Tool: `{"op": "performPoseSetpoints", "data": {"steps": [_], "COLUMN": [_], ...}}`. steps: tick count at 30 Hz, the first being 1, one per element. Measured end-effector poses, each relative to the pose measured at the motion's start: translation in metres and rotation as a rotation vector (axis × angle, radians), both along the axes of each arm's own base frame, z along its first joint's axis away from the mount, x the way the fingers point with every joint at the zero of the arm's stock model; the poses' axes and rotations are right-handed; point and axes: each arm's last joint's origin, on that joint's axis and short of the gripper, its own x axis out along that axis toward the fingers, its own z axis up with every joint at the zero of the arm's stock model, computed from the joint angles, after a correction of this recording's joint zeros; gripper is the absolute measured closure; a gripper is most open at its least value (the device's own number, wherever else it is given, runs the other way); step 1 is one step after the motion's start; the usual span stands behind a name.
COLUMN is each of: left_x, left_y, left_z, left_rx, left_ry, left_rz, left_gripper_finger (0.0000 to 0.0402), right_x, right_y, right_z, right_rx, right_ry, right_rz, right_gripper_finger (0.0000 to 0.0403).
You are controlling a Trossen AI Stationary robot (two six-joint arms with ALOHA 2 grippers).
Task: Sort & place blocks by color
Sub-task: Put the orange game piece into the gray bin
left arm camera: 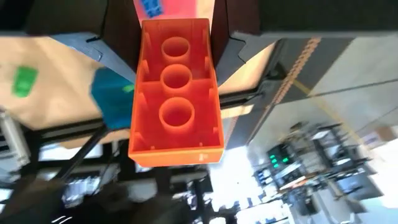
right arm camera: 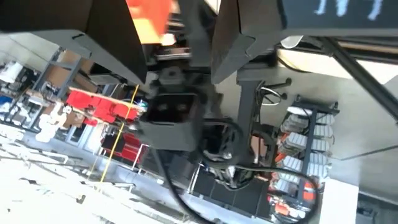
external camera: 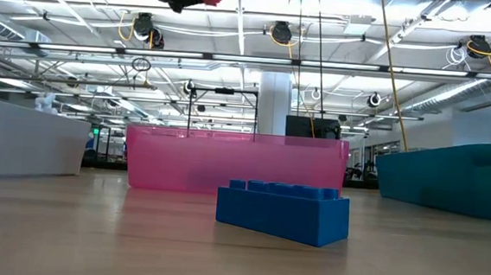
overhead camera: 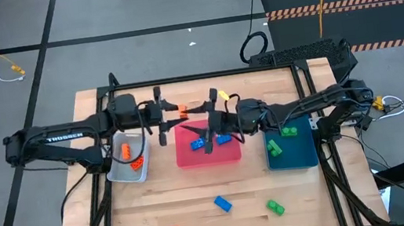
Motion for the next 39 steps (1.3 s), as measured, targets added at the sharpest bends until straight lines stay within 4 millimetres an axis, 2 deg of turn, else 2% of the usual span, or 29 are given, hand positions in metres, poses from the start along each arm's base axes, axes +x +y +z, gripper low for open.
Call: {"op": "performPoseSetpoints", "data": {"steps": [3,10,14,18,21,24,27,31,35,39], "left_x": [-0.009,-0.045,-0.066,-0.080,-0.085,-0.091,-0.097,-0.105,-0.113,-0.119], "left_y": [0.001,-0.003,-0.005,-0.004,-0.003,0.001,0.002,0.002,-0.001,-0.005], "left_z": [0.002,0.019,0.024,0.023,0.017,0.008,-0.004,-0.019,-0.032,-0.044], "left_rx": [0.018,0.027,0.026,-0.046,-0.106,-0.175,-0.239,-0.348,-0.452,-0.515], "left_ry": [0.030,0.018,0.036,0.061,0.112,0.174,0.252,0.365,0.471,0.591], "left_rz": [0.032,0.073,0.186,0.331,0.432,0.618,0.779,0.902,1.004,1.099], "left_gripper_finger": [0.0261,0.0257,0.0256,0.0256,0.0255,0.0255,0.0255,0.0254,0.0254,0.0254], "right_x": [0.000,-0.002,-0.004,-0.007,-0.009,-0.012,-0.016,-0.025,-0.034,-0.038], "right_y": [0.004,0.003,0.001,-0.001,-0.002,-0.004,-0.007,-0.012,-0.018,-0.022], "right_z": [-0.002,-0.020,-0.030,-0.040,-0.045,-0.054,-0.073,-0.101,-0.118,-0.121], "right_rx": [-0.035,-0.048,-0.016,0.016,0.024,0.046,0.068,-0.009,-0.085,-0.134], "right_ry": [0.025,0.215,0.308,0.392,0.446,0.496,0.546,0.649,0.702,0.698], "right_rz": [-0.005,-0.187,-0.236,-0.261,-0.266,-0.278,-0.295,-0.314,-0.441,-0.580], "right_gripper_finger": [0.0227,0.0227,0.0227,0.0227,0.0227,0.0227,0.0227,0.0227,0.0227,0.0227]}}
